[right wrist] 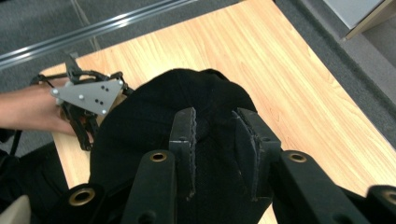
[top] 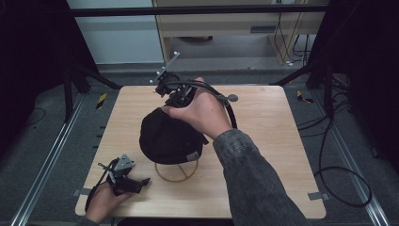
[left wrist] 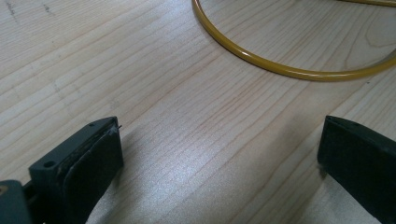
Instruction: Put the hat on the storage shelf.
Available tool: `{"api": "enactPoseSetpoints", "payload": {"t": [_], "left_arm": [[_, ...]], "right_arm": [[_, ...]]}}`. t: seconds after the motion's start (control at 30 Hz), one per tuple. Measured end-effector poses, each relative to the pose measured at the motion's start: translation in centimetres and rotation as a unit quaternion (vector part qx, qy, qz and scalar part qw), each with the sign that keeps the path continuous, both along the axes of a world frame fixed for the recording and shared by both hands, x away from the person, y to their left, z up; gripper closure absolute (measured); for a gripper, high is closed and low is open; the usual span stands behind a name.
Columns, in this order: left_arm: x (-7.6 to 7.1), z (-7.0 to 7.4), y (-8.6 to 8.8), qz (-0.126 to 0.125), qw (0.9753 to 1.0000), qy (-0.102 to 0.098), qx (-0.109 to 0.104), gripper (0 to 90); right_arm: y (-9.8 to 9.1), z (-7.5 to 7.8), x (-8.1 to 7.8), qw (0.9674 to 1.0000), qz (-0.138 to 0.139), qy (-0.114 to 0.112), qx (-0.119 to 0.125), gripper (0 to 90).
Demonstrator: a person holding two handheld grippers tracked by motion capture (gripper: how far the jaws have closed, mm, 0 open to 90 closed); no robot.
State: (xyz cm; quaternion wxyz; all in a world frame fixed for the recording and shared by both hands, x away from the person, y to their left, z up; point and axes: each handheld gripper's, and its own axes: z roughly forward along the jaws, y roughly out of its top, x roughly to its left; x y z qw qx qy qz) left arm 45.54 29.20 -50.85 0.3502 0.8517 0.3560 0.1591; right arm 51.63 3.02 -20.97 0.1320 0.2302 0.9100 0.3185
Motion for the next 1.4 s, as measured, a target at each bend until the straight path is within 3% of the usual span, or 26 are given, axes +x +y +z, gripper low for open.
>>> {"api": "enactPoseSetpoints", "payload": {"t": [0.53, 0.87, 1.2, 1.4], "left_arm": [[0.0, 0.0, 0.0, 0.004, 1.0000, 0.000, -0.001, 0.0], [0.0, 0.0, 0.0, 0.006, 1.0000, 0.000, 0.000, 0.0], [0.0, 0.0, 0.0, 0.006, 1.0000, 0.000, 0.000, 0.0], [0.0, 0.0, 0.0, 0.007, 1.0000, 0.000, 0.000, 0.0]], "right_arm": [[-2.6, 0.9, -0.3, 0.9995, -0.015, -0.012, 0.026, 69.4], [-5.0, 1.2, -0.6, 0.9990, -0.035, -0.013, 0.026, 67.0], [-7.9, 0.2, -0.7, 0.9966, -0.070, -0.019, 0.038, 53.9], [-9.4, -0.6, -0.8, 0.9921, -0.106, -0.038, 0.055, 41.1]]}}
